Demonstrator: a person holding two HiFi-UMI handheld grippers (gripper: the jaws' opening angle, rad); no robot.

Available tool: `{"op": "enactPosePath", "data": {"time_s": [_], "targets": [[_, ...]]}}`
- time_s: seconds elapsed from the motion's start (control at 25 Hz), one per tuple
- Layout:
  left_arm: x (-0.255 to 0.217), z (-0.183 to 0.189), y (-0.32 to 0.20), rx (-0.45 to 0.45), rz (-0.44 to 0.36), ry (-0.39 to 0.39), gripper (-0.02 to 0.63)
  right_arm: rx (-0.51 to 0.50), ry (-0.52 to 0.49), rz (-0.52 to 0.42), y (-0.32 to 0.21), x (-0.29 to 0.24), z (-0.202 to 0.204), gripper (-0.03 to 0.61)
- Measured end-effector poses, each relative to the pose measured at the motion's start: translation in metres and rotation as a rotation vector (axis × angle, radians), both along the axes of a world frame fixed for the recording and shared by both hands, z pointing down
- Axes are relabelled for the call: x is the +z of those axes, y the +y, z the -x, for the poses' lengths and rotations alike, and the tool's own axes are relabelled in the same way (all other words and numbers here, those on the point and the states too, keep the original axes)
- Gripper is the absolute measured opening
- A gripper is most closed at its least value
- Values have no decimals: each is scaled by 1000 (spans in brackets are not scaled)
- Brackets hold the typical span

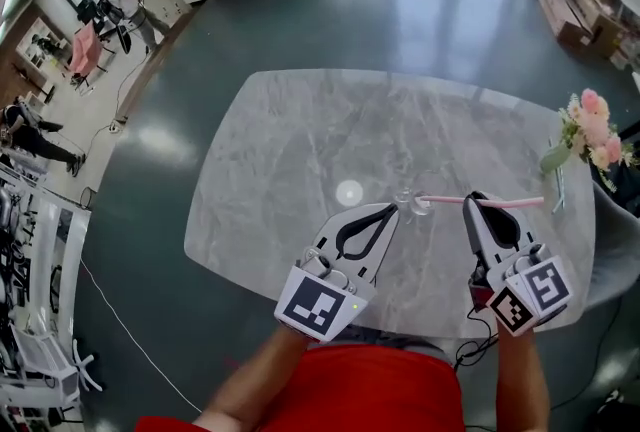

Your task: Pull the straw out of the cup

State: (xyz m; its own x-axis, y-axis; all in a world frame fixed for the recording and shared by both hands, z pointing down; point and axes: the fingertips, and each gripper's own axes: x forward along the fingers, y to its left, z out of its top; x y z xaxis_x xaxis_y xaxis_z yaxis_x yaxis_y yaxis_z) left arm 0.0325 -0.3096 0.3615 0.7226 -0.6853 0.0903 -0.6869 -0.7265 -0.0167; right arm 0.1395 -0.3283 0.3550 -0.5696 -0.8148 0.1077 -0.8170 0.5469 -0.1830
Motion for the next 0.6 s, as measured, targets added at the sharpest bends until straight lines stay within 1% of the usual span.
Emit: {"op": "enactPosePath", "data": {"time_s": [0.16,0.24,0.4,0.6], "targets": [[-11,0,9,18,-13,2,12,-49,-22,-65,26,-23,5,32],[-16,0,15,31,-21,-1,12,-61,-17,-89,37,-31,8,32],[-23,0,25,54,-37,4,12,-58,-9,-113,52,-37,9,34],[-25,-2,38,81,-38,8,12,-56,11,-134,66,-37,10,34]]}}
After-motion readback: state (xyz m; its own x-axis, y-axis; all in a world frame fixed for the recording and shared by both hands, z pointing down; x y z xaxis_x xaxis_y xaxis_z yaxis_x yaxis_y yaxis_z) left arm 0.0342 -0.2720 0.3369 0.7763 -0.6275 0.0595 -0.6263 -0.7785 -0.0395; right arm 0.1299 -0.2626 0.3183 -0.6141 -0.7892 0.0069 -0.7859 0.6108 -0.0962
